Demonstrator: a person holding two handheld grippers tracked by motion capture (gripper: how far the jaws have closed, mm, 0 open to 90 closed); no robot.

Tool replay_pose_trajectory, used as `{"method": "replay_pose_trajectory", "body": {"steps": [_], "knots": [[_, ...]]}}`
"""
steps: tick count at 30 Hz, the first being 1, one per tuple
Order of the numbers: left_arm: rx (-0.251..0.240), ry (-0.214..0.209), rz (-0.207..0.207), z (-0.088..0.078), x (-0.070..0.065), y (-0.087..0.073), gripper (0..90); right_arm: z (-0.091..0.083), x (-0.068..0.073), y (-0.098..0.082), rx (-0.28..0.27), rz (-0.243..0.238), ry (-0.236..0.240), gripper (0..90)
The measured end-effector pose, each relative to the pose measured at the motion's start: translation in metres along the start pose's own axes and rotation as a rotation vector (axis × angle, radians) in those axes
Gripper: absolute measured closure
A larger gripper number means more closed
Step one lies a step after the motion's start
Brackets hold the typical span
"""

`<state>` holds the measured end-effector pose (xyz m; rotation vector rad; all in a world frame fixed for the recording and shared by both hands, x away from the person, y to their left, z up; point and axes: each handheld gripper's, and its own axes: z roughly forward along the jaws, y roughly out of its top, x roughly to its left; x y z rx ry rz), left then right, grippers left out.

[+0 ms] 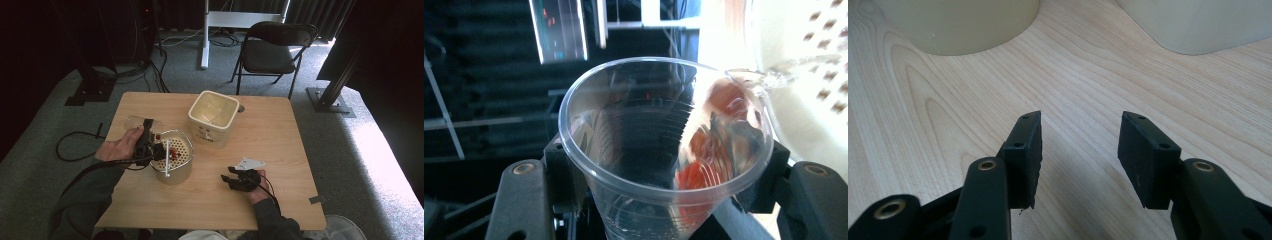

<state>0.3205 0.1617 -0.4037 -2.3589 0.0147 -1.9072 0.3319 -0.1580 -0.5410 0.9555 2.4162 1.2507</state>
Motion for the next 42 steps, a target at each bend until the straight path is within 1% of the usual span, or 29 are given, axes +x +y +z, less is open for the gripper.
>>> {"method": "replay_pose_trajectory", "body": {"steps": [2, 3, 4, 6, 7, 8, 10, 12, 13, 15, 16, 17, 18, 19, 20, 21, 22, 24, 26, 29, 31, 32, 33, 35, 36, 38, 39, 41, 42], "knots": [[-0.035, -0.001, 0.026, -0.005, -0.001, 0.005, 36.1, 0.001, 0.0, 0.0, 0.006, 0.003, -0.001, 51.6], [-0.038, 0.001, 0.037, -0.006, -0.001, 0.006, 36.1, 0.001, 0.0, 0.0, 0.006, 0.004, -0.001, 51.6], [-0.033, 0.006, 0.022, -0.004, 0.001, 0.004, 36.1, 0.001, 0.0, 0.0, 0.006, 0.004, -0.001, 51.6], [0.003, 0.008, -0.015, 0.002, 0.005, -0.002, 36.1, 0.0, 0.0, 0.0, 0.001, 0.002, -0.001, 51.6], [0.004, 0.01, -0.014, 0.001, 0.005, -0.002, 36.1, 0.0, 0.0, 0.0, -0.002, 0.002, 0.0, 51.6], [-0.01, 0.01, -0.005, -0.001, 0.004, 0.001, 36.1, 0.0, 0.0, 0.0, 0.0, 0.003, 0.0, 51.6], [-0.048, 0.01, 0.027, -0.007, 0.002, 0.009, 36.2, 0.001, -0.001, 0.0, 0.005, 0.006, 0.0, 51.6], [-0.055, 0.011, 0.032, -0.007, 0.001, 0.01, 36.3, 0.002, -0.001, 0.0, 0.004, 0.005, 0.0, 51.6], [-0.044, 0.013, 0.026, -0.004, 0.002, 0.008, 36.3, 0.001, 0.0, 0.0, 0.004, 0.004, -0.001, 51.6], [0.005, 0.016, 0.017, 0.002, 0.003, 0.002, 36.3, 0.0, 0.0, 0.001, -0.002, 0.002, 0.001, 51.6], [0.005, 0.017, 0.015, 0.001, 0.004, 0.002, 36.3, -0.001, 0.0, 0.0, -0.003, 0.003, 0.0, 51.6], [-0.012, 0.014, 0.012, -0.002, 0.004, 0.003, 36.3, -0.001, -0.001, 0.0, -0.002, 0.006, 0.0, 51.6], [-0.038, 0.013, 0.019, -0.006, 0.003, 0.005, 36.3, 0.0, -0.002, 0.0, -0.001, 0.008, 0.0, 51.6], [-0.044, 0.016, 0.02, -0.007, 0.005, 0.005, 36.4, 0.0, -0.002, 0.0, 0.001, 0.011, -0.001, 51.6], [-0.031, 0.019, -0.001, -0.005, 0.007, 0.002, 36.4, 0.0, -0.002, 0.0, 0.002, 0.01, -0.001, 51.6], [-0.006, 0.02, -0.033, -0.002, 0.011, -0.002, 36.4, 0.0, -0.001, 0.0, 0.001, 0.008, 0.0, 51.6], [0.011, 0.023, -0.041, 0.001, 0.011, -0.003, 36.4, 0.0, -0.001, 0.0, -0.002, 0.006, 0.001, 51.6], [-0.025, 0.01, -0.002, -0.003, 0.008, -0.001, 36.4, 0.0, 0.0, 0.0, 0.0, 0.003, 0.001, 51.6], [-0.028, 0.013, -0.026, -0.003, 0.01, 0.0, 36.4, 0.001, -0.001, 0.0, 0.004, 0.009, 0.002, 51.6], [-0.019, 0.017, -0.035, 0.0, 0.011, -0.002, 36.4, 0.0, -0.001, 0.0, 0.001, 0.007, 0.001, 51.6], [0.001, 0.031, -0.069, 0.002, 0.015, -0.005, 36.4, 0.0, -0.001, 0.0, -0.001, 0.005, 0.001, 51.6], [-0.002, 0.03, -0.075, 0.001, 0.016, -0.005, 36.4, -0.001, -0.001, 0.0, -0.004, 0.008, 0.002, 51.6], [-0.013, 0.026, -0.065, -0.001, 0.015, -0.003, 36.4, -0.001, -0.002, 0.0, -0.003, 0.01, 0.001, 51.6], [-0.043, 0.015, -0.011, -0.005, 0.01, 0.003, 36.3, 0.0, -0.002, 0.0, 0.001, 0.008, -0.001, 51.6], [-0.034, 0.018, -0.021, -0.004, 0.01, 0.002, 36.4, 0.0, -0.002, 0.0, -0.001, 0.009, 0.0, 51.6], [0.005, 0.027, -0.083, 0.003, 0.014, -0.005, 36.3, -0.001, -0.001, 0.001, -0.005, 0.007, -0.001, 51.6], [0.007, 0.026, -0.074, 0.002, 0.015, -0.005, 36.4, -0.002, -0.001, 0.0, -0.007, 0.007, 0.0, 51.6], [-0.028, 0.018, -0.032, -0.004, 0.012, -0.002, 36.3, -0.001, -0.002, 0.0, -0.002, 0.009, -0.001, 51.6], [-0.024, 0.024, -0.048, -0.004, 0.013, -0.001, 36.4, -0.001, -0.002, 0.0, 0.0, 0.01, -0.001, 51.6]]}}
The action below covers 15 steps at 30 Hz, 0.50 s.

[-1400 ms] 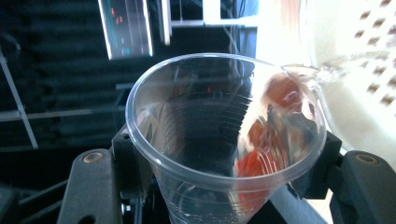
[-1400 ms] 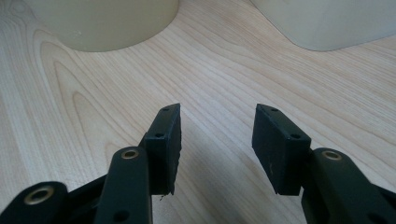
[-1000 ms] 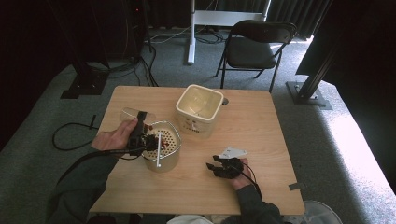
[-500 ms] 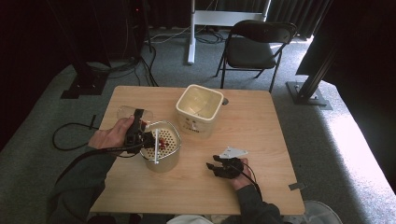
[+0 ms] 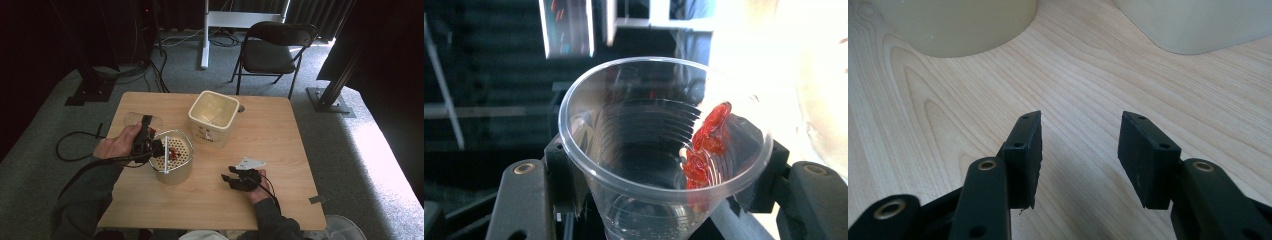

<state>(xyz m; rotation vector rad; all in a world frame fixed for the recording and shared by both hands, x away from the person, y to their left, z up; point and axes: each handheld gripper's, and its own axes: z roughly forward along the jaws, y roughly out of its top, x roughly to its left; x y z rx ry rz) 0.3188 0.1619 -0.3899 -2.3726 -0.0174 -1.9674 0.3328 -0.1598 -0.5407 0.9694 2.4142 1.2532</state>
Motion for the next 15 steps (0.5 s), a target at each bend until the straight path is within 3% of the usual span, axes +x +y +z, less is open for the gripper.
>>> {"method": "replay_pose_trajectory", "body": {"steps": [1, 3, 5, 7, 11, 14, 15], "knots": [[0.009, 0.001, -0.024, 0.0012, 0.0021, -0.001, 36.4, 0.0004, -0.0001, 0.0002, -0.002, -0.001, 0.0, 51.6], [0.017, 0.0, 0.002, 0.0036, 0.0005, -0.0026, 36.3, 0.0001, 0.0007, 0.0006, -0.004, -0.002, 0.002, 51.6], [0.028, 0.003, -0.016, 0.0048, -0.0001, -0.0036, 36.3, -0.0005, 0.0009, 0.0002, -0.001, -0.004, 0.0, 51.6], [-0.009, -0.01, 0.009, 0.0, -0.0036, 0.002, 36.3, -0.0007, 0.0002, -0.0004, -0.002, 0.001, 0.0, 51.6], [0.024, 0.016, -0.029, 0.0054, 0.0018, -0.0026, 36.3, -0.0016, 0.0004, 0.0001, -0.005, -0.003, -0.003, 51.6], [0.032, 0.024, 0.018, 0.004, -0.0011, -0.0042, 36.3, -0.002, -0.0007, -0.0005, -0.006, 0.0, -0.006, 51.6], [0.041, 0.028, 0.006, 0.0042, -0.0018, -0.0051, 36.3, -0.0016, -0.0011, -0.0005, -0.005, 0.002, -0.006, 51.6]]}}
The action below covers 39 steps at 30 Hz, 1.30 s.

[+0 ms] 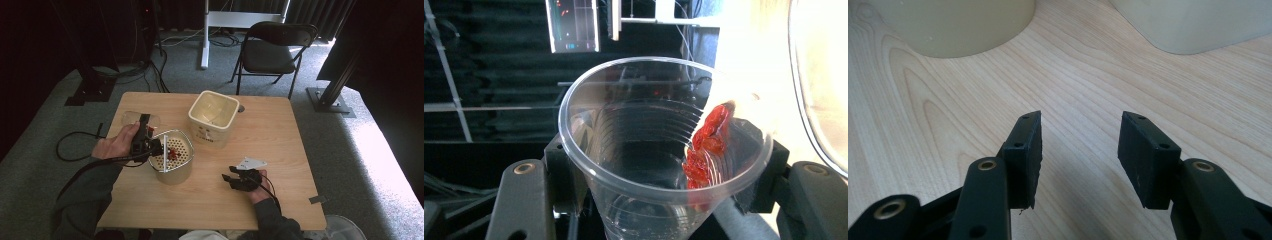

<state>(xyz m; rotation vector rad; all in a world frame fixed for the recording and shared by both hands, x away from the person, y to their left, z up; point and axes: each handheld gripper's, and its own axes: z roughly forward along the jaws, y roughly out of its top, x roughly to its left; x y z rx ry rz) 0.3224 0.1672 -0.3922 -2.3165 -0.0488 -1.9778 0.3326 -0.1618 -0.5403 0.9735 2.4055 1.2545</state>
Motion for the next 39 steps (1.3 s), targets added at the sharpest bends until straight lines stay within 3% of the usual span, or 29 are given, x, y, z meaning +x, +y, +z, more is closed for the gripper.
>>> {"method": "replay_pose_trajectory", "body": {"steps": [8, 10, 12, 13, 16, 21, 28, 30, 34, 35, 36, 39], "knots": [[-0.014, 0.015, 0.045, -0.003, -0.004, 0.001, 36.3, 0.002, 0.002, 0.001, 0.003, -0.007, 0.005, 51.6], [-0.021, 0.013, 0.08, -0.004, -0.007, 0.002, 36.3, 0.002, 0.001, 0.001, 0.001, 0.0, 0.004, 51.6], [-0.026, 0.015, 0.088, -0.005, -0.008, 0.005, 36.2, 0.001, 0.001, 0.001, 0.001, 0.0, 0.004, 51.6], [-0.047, 0.002, 0.117, -0.007, -0.011, 0.006, 36.2, 0.002, 0.002, 0.001, 0.002, -0.004, 0.005, 51.6], [-0.035, 0.005, 0.139, -0.006, -0.012, 0.005, 36.2, 0.001, 0.002, 0.001, 0.0, -0.006, 0.006, 51.6], [-0.059, -0.019, 0.051, -0.008, -0.006, 0.003, 36.1, 0.002, 0.001, 0.001, 0.001, 0.001, 0.005, 51.6], [-0.085, -0.048, -0.025, -0.009, -0.003, 0.007, 36.1, 0.003, 0.002, 0.001, 0.001, -0.002, 0.009, 51.6], [-0.102, -0.071, -0.071, -0.01, 0.001, 0.007, 36.2, 0.003, 0.002, 0.002, 0.003, -0.009, 0.012, 51.6], [-0.171, -0.166, -0.267, -0.011, 0.015, 0.005, 36.3, 0.004, 0.003, 0.003, 0.004, -0.015, 0.017, 51.6], [-0.236, -0.232, -0.398, -0.008, 0.022, 0.002, 36.3, 0.004, 0.003, 0.003, 0.003, -0.012, 0.017, 51.6], [-0.236, -0.232, -0.398, -0.008, 0.022, 0.002, 36.4, 0.004, 0.003, 0.003, 0.003, -0.012, 0.017, 51.6], [-0.292, -0.302, -0.56, -0.004, 0.032, -0.005, 36.4, 0.003, 0.003, 0.003, -0.001, -0.011, 0.016, 51.6]]}}
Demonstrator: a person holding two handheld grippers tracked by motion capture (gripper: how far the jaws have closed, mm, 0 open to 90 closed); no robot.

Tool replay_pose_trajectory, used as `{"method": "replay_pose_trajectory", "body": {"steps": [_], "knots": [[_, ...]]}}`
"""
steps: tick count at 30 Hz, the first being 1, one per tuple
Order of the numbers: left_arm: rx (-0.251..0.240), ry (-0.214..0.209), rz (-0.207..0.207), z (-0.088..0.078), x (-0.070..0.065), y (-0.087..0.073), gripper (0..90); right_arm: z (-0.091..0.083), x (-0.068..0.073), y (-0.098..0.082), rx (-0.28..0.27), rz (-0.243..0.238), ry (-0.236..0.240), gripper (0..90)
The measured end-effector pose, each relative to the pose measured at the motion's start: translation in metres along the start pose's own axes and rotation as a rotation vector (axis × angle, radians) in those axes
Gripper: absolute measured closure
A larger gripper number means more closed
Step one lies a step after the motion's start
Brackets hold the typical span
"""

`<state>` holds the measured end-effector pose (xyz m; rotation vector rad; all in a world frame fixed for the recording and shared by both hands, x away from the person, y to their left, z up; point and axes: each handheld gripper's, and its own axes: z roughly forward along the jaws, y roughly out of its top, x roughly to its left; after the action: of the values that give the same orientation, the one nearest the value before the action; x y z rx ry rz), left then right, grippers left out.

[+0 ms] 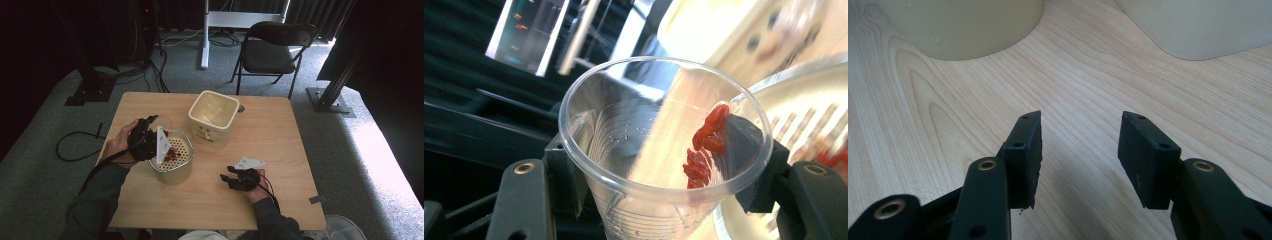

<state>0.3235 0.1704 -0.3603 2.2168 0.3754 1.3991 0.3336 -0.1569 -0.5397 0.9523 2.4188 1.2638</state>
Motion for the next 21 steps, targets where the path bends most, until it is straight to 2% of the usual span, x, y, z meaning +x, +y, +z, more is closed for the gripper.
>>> {"method": "replay_pose_trajectory", "body": {"steps": [3, 6, 7, 8, 9, 14, 18, 21], "knots": [[-0.046, -0.067, -0.132, 0.003, 0.013, 0.0, 36.4, 0.0, 0.0, 0.0, 0.0, 0.003, -0.003, 51.6], [-0.084, -0.12, -0.219, 0.006, 0.023, 0.004, 36.4, 0.001, 0.0, 0.0, 0.004, 0.002, -0.003, 51.6], [-0.084, -0.12, -0.219, 0.006, 0.023, 0.004, 36.3, 0.001, 0.0, 0.0, 0.004, 0.002, -0.003, 51.6], [-0.119, -0.164, -0.294, 0.01, 0.031, 0.007, 36.3, 0.001, 0.0, 0.0, 0.004, 0.001, -0.002, 51.6], [-0.136, -0.196, -0.346, 0.013, 0.037, 0.01, 36.3, 0.001, 0.001, 0.0, 0.005, 0.003, -0.003, 51.5], [-0.227, -0.324, -0.542, 0.031, 0.056, 0.023, 36.2, 0.0, 0.001, -0.001, 0.002, 0.003, -0.002, 51.5], [-0.246, -0.38, -0.627, 0.056, 0.065, 0.038, 35.7, -0.001, 0.0, -0.001, 0.0, 0.005, -0.004, 51.5], [-0.245, -0.396, -0.675, 0.08, 0.068, 0.047, 35.6, -0.001, 0.001, -0.001, -0.001, 0.004, -0.003, 51.5]]}}
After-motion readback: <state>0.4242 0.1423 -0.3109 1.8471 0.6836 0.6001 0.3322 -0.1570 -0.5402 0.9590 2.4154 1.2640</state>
